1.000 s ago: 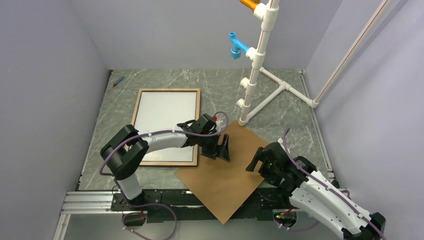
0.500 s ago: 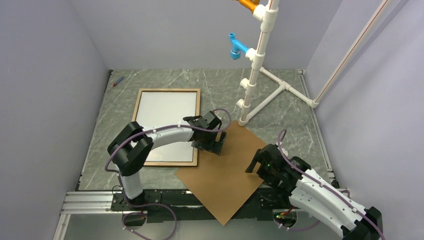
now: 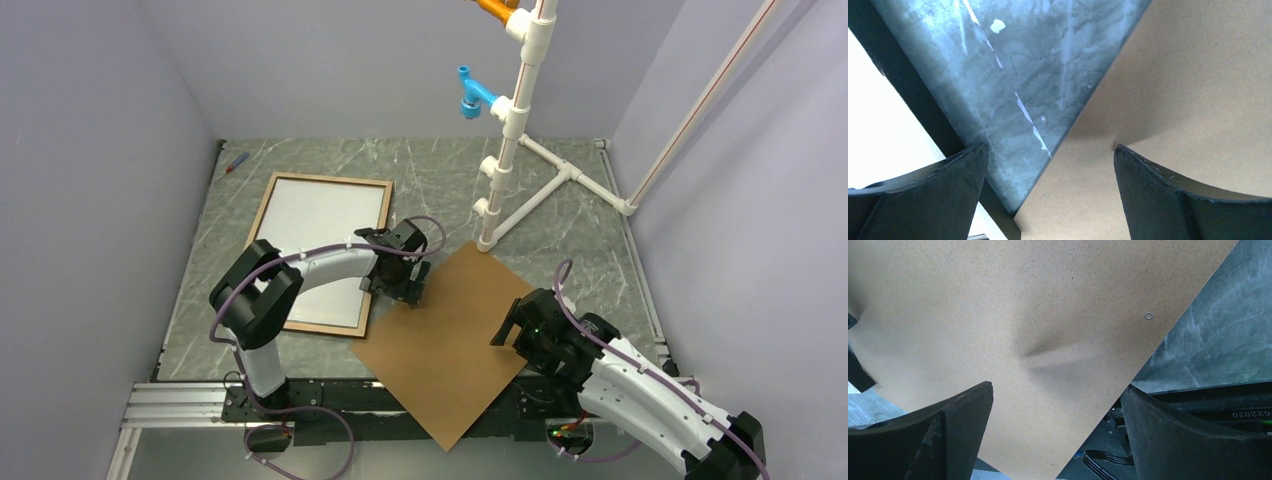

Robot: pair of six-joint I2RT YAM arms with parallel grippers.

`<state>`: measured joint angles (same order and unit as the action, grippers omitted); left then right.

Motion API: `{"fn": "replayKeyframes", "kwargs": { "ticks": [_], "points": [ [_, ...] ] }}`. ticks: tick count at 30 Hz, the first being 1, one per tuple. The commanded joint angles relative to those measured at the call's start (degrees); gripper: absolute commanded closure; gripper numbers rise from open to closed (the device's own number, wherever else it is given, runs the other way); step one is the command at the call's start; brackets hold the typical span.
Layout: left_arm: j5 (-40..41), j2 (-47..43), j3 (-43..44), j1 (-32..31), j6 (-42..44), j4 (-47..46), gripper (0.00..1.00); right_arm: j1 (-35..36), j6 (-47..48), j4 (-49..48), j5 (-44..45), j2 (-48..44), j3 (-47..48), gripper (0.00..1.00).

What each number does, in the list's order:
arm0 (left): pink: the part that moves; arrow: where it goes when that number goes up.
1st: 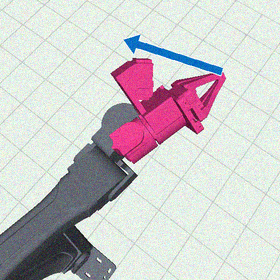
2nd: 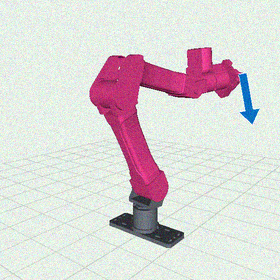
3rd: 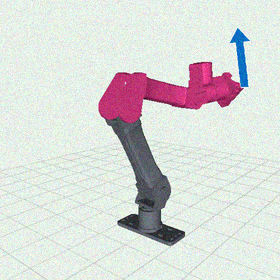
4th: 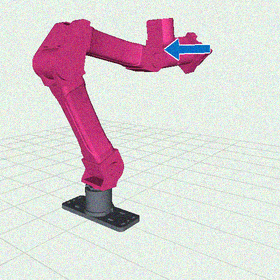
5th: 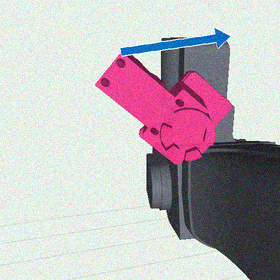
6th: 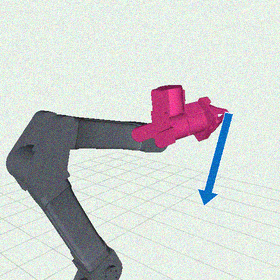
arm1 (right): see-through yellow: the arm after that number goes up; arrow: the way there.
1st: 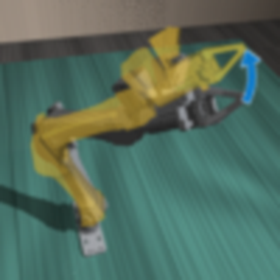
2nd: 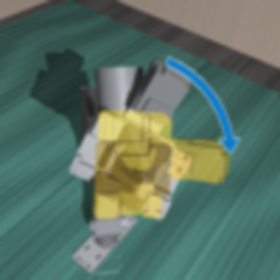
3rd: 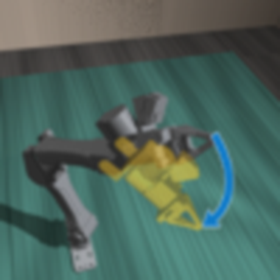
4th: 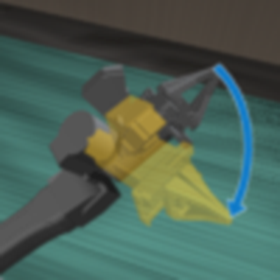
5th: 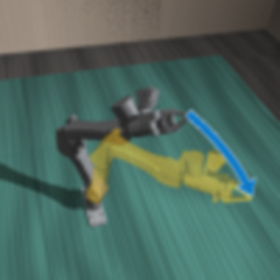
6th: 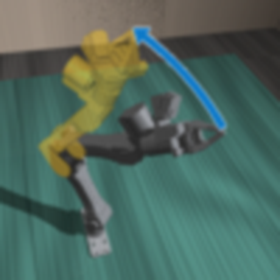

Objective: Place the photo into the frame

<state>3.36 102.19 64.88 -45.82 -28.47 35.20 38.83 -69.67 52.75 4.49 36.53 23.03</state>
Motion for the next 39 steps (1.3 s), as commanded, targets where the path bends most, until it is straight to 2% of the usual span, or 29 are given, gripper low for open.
{"fn": "replayKeyframes", "kwargs": {
  "ticks": [1,7,15,23,30,39],
  "points": [
    [-8.9,-0.5,1.7,0.1,2.8,-1.1,0.02,-0.2,-0.3,-7.1,2.3,0.3,0.3,0.00],
    [-22.8,1.0,2.6,-0.6,1.5,-1.8,0.05,-0.1,-0.2,-6.9,2.1,-1.0,0.5,0.00],
    [-30.7,1.0,-0.9,-4.3,-3.6,-5.6,0.05,-0.2,0.4,-7.1,1.6,-0.6,0.7,0.00],
    [-28.7,-4.5,-7.2,-7.7,-9.4,-9.2,0.05,-0.4,2.5,-7.5,0.5,1.2,1.4,0.00],
    [-26.7,-10.4,-11.6,-9.5,-12.3,-10.0,0.06,-0.4,6.5,-11.0,-5.3,5.7,2.0,0.00],
    [-19.9,-16.5,-14.3,-9.8,-13.6,-6.3,0.02,-0.4,8.1,-14.9,-6.4,8.2,2.3,0.00]
  ]
}}
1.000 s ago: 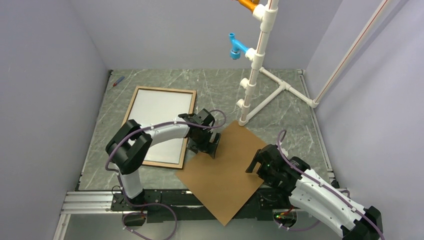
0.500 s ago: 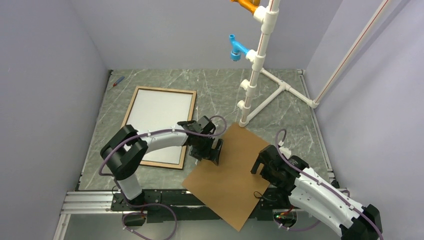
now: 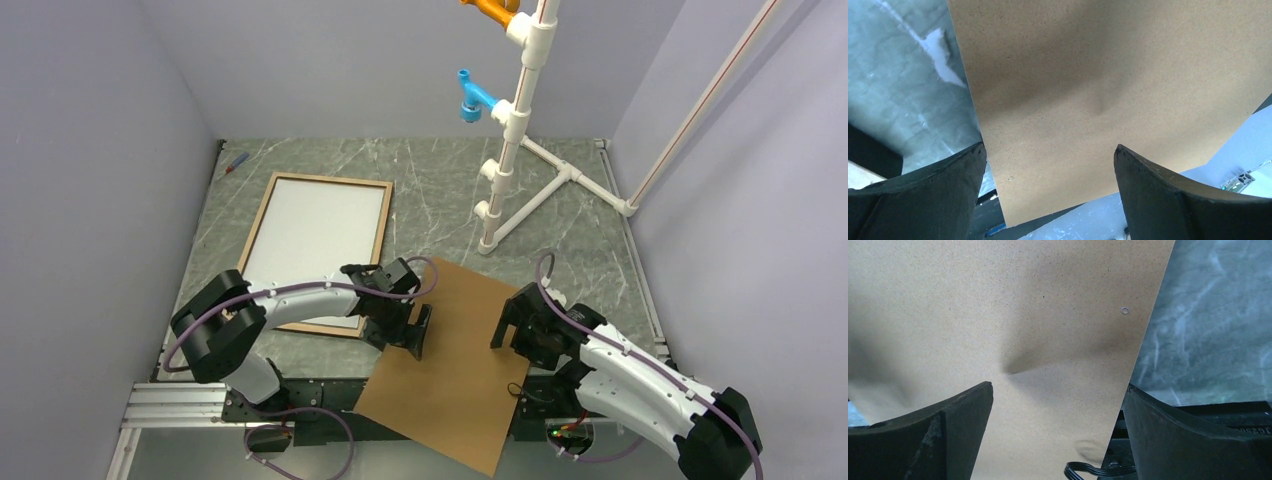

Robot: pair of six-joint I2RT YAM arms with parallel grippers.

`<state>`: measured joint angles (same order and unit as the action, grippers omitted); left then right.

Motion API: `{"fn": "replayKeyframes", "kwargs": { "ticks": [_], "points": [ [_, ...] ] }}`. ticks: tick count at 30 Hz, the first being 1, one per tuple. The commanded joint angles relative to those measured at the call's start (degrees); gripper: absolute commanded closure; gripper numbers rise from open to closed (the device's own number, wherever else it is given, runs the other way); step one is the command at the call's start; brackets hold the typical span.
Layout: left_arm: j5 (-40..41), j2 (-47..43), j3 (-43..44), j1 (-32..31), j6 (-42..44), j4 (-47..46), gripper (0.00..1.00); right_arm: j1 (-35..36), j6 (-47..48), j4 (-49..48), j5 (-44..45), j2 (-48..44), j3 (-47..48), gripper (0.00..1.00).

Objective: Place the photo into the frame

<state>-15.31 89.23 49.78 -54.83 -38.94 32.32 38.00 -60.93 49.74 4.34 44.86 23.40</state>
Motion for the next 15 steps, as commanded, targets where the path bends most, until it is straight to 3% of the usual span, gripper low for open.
{"fn": "replayKeyframes", "kwargs": {
  "ticks": [1,15],
  "points": [
    [0.2,-3.8,1.0,-0.7,-3.1,-2.6,0.01,0.4,-0.4,-12.3,-5.9,-0.2,2.0,0.00],
    [1.0,-5.1,-3.2,4.8,-3.1,-4.1,0.01,0.1,1.7,-20.5,-9.6,-9.1,3.9,0.00]
  ]
}}
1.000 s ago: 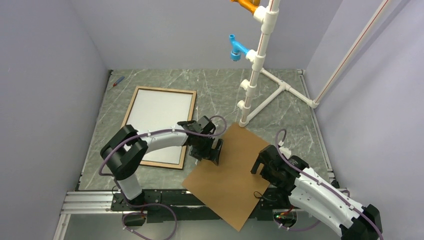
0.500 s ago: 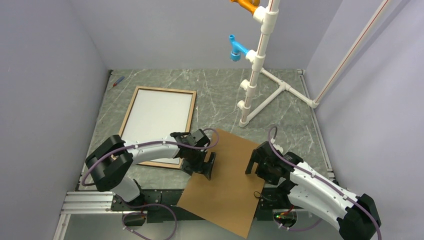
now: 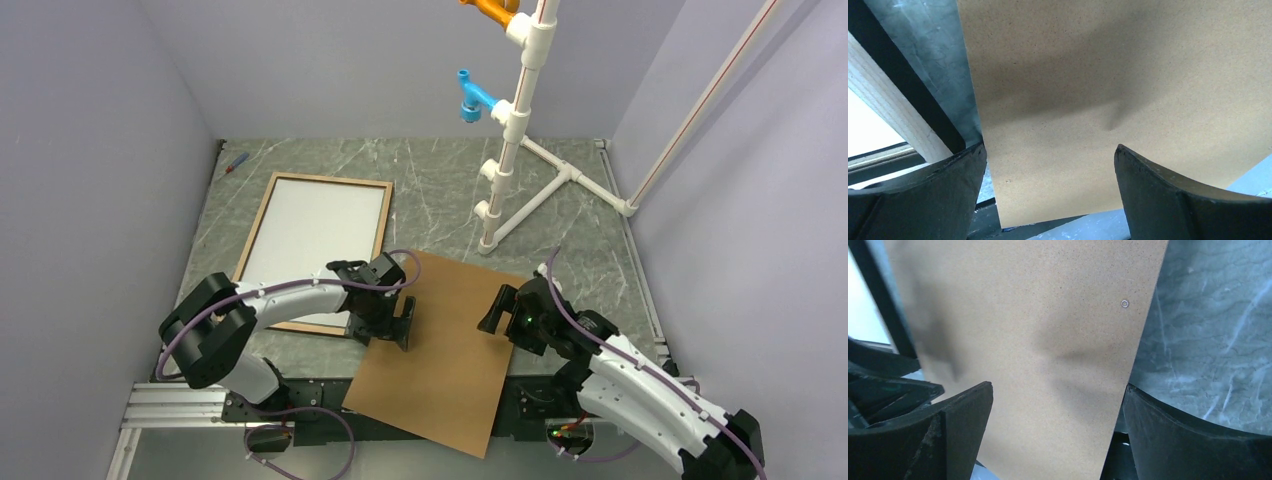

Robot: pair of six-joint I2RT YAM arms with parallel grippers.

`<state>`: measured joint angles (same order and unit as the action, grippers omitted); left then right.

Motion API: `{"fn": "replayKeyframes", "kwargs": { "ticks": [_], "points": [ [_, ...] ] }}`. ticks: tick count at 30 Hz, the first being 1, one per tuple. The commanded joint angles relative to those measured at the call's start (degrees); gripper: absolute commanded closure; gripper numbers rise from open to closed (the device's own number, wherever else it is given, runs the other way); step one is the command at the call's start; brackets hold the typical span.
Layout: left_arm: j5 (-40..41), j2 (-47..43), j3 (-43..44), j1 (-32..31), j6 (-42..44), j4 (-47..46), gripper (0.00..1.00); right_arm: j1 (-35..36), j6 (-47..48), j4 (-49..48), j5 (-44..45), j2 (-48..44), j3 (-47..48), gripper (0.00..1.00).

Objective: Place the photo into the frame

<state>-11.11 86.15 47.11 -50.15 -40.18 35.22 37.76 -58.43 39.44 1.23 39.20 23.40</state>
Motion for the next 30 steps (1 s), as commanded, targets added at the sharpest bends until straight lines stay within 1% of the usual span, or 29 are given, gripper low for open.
{"fn": "replayKeyframes", "kwargs": {
  "ticks": [1,4,8,12,18,24,27,30],
  "points": [
    [-3.2,-2.1,-0.8,0.2,-2.0,-7.2,0.01,0.3,-0.7,-10.3,-7.1,-4.2,4.4,0.00],
    [-3.9,-2.6,-1.5,0.6,-1.8,-7.9,0.02,0.3,-1.4,-11.8,-10.3,-6.3,5.5,0.00],
    [-4.2,-4.1,-1.8,1.0,-1.7,-8.6,0.03,0.3,-2.6,-16.2,-15.2,-7.6,5.9,0.00],
    [-4.5,-6.3,-2.1,1.7,-1.7,-8.5,0.03,0.3,-2.3,-19.6,-18.4,-7.0,7.6,0.00],
    [-6.9,-10.5,-3.9,3.9,-1.8,-9.8,0.03,0.3,-0.6,-22.1,-20.9,-5.2,11.2,0.01],
    [-9.4,-13.7,-6.4,6.3,-2.0,-11.8,0.03,0.3,-2.9,-31.5,-26.3,-3.6,9.6,0.05],
    [-9.8,-14.1,-7.3,6.9,-2.0,-12.5,0.03,0.3,-2.9,-32.2,-27.6,-1.8,9.5,0.07],
    [-10.4,-14.5,-7.8,7.1,-2.1,-13.4,0.03,0.4,-2.2,-30.6,-26.4,-0.8,9.6,0.10]
  ]
}}
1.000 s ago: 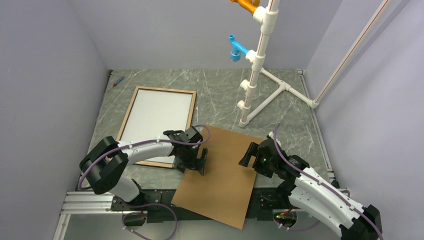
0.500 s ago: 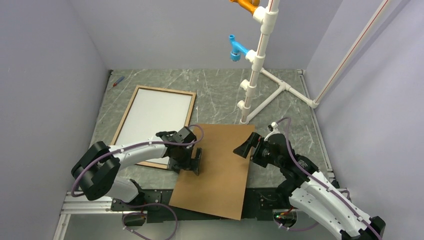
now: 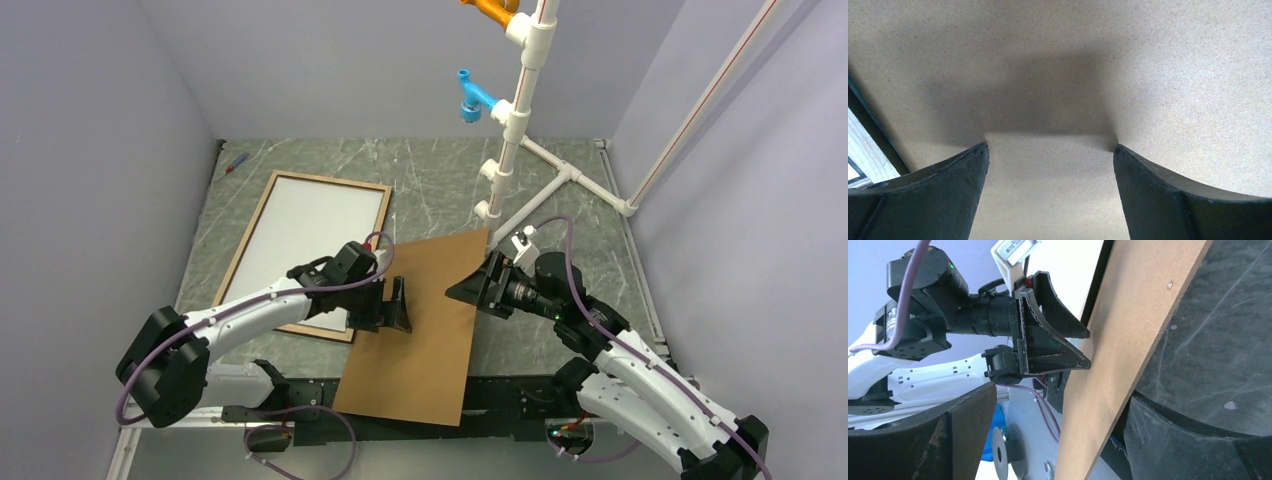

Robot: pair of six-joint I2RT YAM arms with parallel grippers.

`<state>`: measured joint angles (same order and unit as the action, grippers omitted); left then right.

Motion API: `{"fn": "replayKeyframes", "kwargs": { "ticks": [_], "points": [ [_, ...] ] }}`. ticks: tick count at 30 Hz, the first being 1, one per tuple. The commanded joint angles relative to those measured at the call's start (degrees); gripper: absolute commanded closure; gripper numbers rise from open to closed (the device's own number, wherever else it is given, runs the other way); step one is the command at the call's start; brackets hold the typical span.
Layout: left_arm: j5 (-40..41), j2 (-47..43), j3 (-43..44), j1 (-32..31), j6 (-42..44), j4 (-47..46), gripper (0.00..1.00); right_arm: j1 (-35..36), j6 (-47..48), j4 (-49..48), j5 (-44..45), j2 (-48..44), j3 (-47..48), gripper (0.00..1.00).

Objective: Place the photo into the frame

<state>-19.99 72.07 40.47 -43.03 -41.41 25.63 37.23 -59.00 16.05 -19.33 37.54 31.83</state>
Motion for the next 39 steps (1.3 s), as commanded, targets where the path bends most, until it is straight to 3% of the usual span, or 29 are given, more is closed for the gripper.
{"fn": "replayKeyframes", "kwargs": {
  "ticks": [1,9,11,17,26,33,39],
  "points": [
    [-1.7,-0.6,-1.3,0.0,-0.8,-4.1,0.03,0.9,-1.6,-6.1,-4.9,1.0,1.3,0.12],
    [-2.5,-3.5,-1.2,0.1,-0.3,-5.9,0.03,0.9,-1.5,-3.3,-0.3,1.9,0.3,0.41],
    [-2.5,-4.9,-1.1,0.1,-0.2,-6.6,0.02,0.9,-1.5,-2.6,0.6,2.2,-0.2,0.60],
    [-2.9,-8.6,-2.1,2.8,0.1,-8.6,0.01,0.9,-1.1,-0.4,1.9,2.0,-0.2,1.00],
    [-6.0,-12.8,-5.7,15.4,1.5,-9.4,0.02,0.8,1.2,11.7,8.6,-1.9,6.2,1.00],
    [12.1,-7.2,2.4,16.8,10.4,5.9,0.06,0.8,2.2,19.5,10.1,-2.8,12.7,1.00],
    [19.6,1.6,6.0,16.8,13.1,8.8,0.14,0.8,3.3,28.1,14.1,-2.8,20.5,1.00]
  ]
}}
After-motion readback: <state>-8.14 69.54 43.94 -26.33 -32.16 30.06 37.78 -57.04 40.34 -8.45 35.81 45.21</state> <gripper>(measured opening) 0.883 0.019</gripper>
